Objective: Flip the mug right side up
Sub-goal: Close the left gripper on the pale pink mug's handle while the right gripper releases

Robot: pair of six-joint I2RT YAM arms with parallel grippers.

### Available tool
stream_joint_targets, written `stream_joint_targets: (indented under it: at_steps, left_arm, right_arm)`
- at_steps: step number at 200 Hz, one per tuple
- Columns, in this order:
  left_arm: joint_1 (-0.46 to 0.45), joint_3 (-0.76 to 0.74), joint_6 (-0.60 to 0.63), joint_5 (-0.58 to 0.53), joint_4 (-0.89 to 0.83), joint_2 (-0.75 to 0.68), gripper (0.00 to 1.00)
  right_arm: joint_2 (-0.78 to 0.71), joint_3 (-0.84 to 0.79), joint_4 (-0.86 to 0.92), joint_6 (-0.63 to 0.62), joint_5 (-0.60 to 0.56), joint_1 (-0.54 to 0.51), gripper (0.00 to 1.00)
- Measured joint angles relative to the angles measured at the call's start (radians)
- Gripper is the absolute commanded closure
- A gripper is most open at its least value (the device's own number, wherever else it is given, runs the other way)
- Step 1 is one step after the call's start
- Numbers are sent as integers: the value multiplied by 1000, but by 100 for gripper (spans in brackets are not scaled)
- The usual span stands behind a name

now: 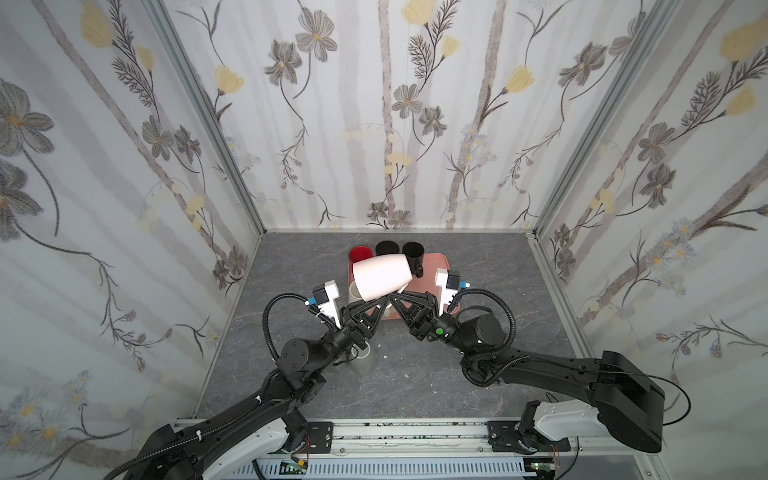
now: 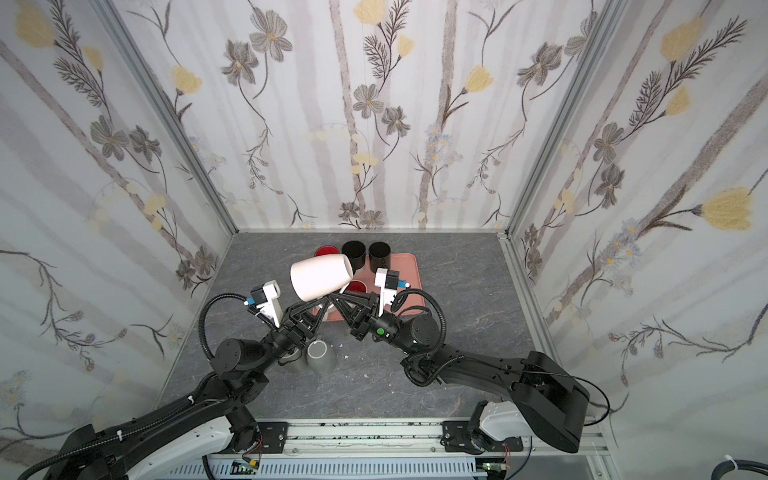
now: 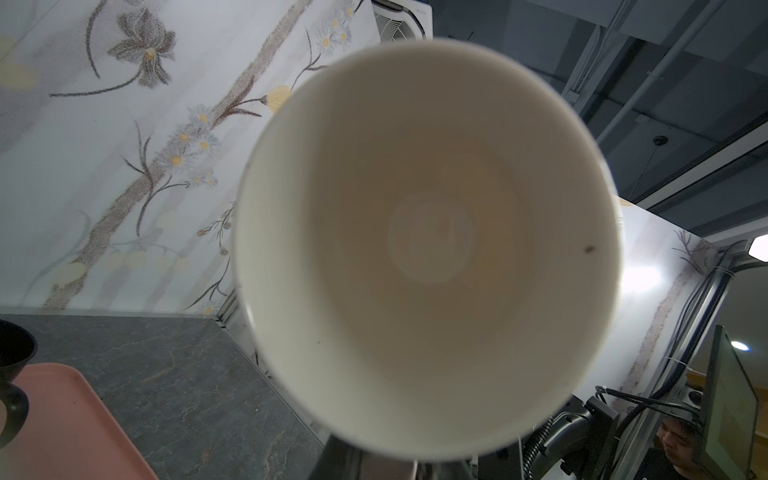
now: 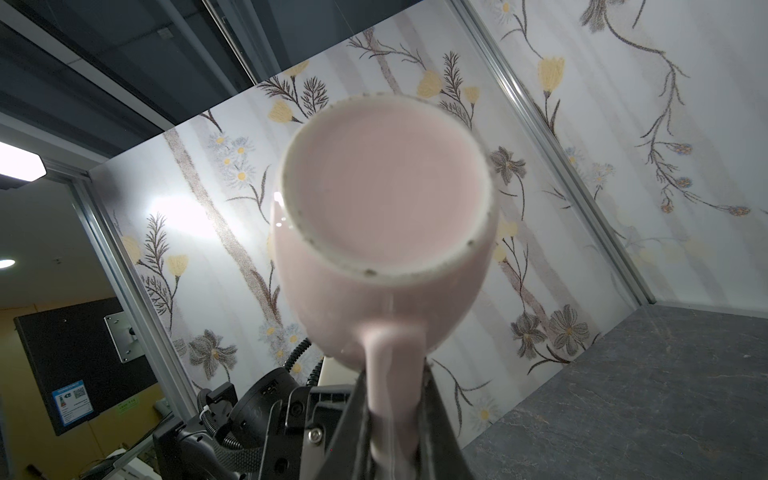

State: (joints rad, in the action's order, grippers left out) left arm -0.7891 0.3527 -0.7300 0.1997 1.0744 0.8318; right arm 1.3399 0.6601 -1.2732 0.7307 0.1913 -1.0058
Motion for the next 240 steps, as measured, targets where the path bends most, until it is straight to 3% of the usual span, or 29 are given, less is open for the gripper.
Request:
stream_joint_targets:
  at_steps: [20, 62, 86, 107, 119, 181, 240]
  left_arm:
    - [-3, 4, 3, -9, -8, -3, 100]
    - [-16, 27, 23, -24, -53, -13, 100]
    - [-23, 39, 33, -27, -109, -21, 100]
    - [-26, 61, 35, -33, -186, -27, 100]
    - [-25, 82, 37, -53, -249, -27, 100]
    - [-35, 275, 80, -117, -611, 24, 100]
    - [-56, 581, 127, -198, -1072, 287, 100]
  right_arm:
    - [7, 3, -10, 19, -10, -2, 100]
    - [3, -2, -31, 36, -26, -3, 98]
    - [-22, -27, -10, 31, -43, -4, 77]
    - [-61, -66, 7, 0, -79, -3, 52]
    - [-90, -87, 19, -16, -108, -2, 45]
    - [-330, -189, 225, -105, -268, -2, 41]
    - [-571, -218, 656, -148, -544, 7, 40]
